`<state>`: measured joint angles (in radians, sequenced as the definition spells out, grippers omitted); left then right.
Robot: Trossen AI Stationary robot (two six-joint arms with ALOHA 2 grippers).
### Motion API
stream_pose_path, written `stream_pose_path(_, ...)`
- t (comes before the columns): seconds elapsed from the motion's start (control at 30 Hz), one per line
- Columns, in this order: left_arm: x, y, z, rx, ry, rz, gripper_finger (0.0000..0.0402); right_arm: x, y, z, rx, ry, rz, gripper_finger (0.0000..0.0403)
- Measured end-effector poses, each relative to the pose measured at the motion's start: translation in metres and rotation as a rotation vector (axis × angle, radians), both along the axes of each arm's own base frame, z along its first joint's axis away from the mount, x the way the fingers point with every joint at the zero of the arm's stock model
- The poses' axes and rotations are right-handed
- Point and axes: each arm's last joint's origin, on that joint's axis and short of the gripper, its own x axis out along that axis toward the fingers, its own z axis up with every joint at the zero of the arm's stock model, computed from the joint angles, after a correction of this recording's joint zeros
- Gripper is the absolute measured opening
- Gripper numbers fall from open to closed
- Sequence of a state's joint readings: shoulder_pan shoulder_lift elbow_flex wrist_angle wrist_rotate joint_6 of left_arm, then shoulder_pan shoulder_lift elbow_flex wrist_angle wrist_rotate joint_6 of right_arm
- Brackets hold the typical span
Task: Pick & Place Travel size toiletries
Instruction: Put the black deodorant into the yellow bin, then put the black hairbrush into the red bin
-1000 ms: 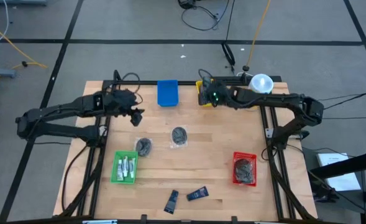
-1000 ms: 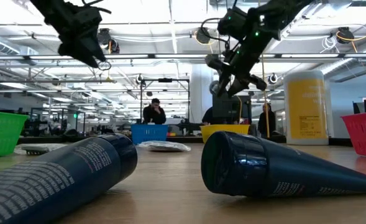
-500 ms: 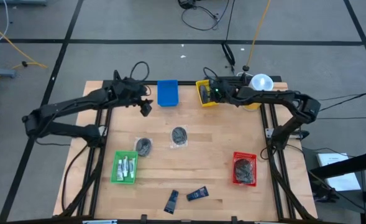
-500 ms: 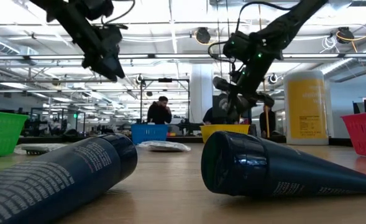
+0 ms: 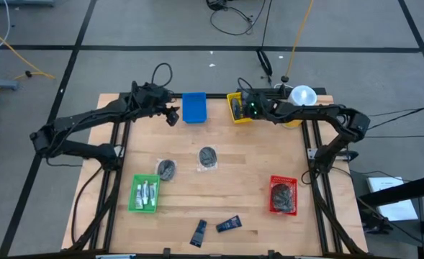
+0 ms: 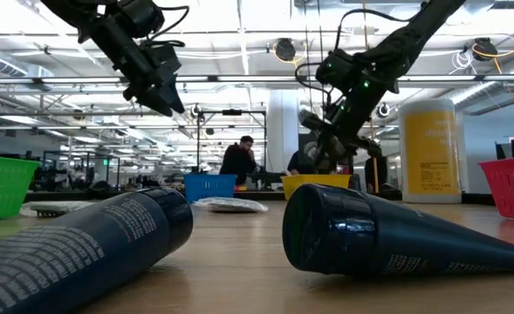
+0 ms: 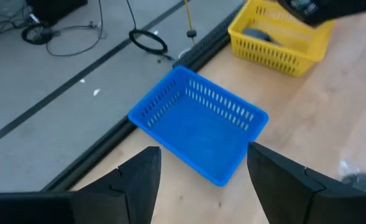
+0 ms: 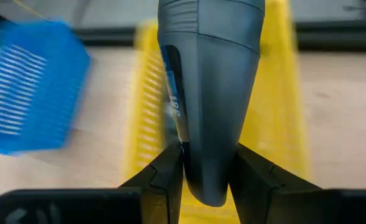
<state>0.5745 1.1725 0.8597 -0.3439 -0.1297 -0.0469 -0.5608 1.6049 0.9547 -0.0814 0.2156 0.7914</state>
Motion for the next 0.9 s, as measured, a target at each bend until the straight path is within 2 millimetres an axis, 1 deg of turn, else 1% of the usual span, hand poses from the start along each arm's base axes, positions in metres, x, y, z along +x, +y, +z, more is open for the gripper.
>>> stream_pose_path(0.07,0.0002,0.001,0.0014,0.004,-0.019,0.007,0.0237,0.0013,-0.0008,0.0023,-0.004,-0.021,0.007,0.0095)
stream_pose_path(0.17,0.0008,0.0,0.0017,0.002,-0.023,0.004,0.0237,-0.0002,0.0,-0.0007,0.007,0.004,0.011,0.0095)
stream_pose_path(0.5,0.0053,-0.0044,0.0036,0.019,-0.039,-0.026,0.0237,0.0003,-0.0003,0.0003,0.0,-0.001,0.015,0.0099)
stream_pose_path(0.77,0.0039,-0.0052,0.0014,0.004,-0.016,-0.025,0.0237,0.0003,-0.0003,0.0003,0.005,-0.009,0.004,0.0146)
stream_pose_path(0.9,0.0027,-0.0059,-0.0004,-0.009,0.004,-0.025,0.0237,0.0003,-0.0003,0.0003,0.007,-0.011,0.002,0.0162)
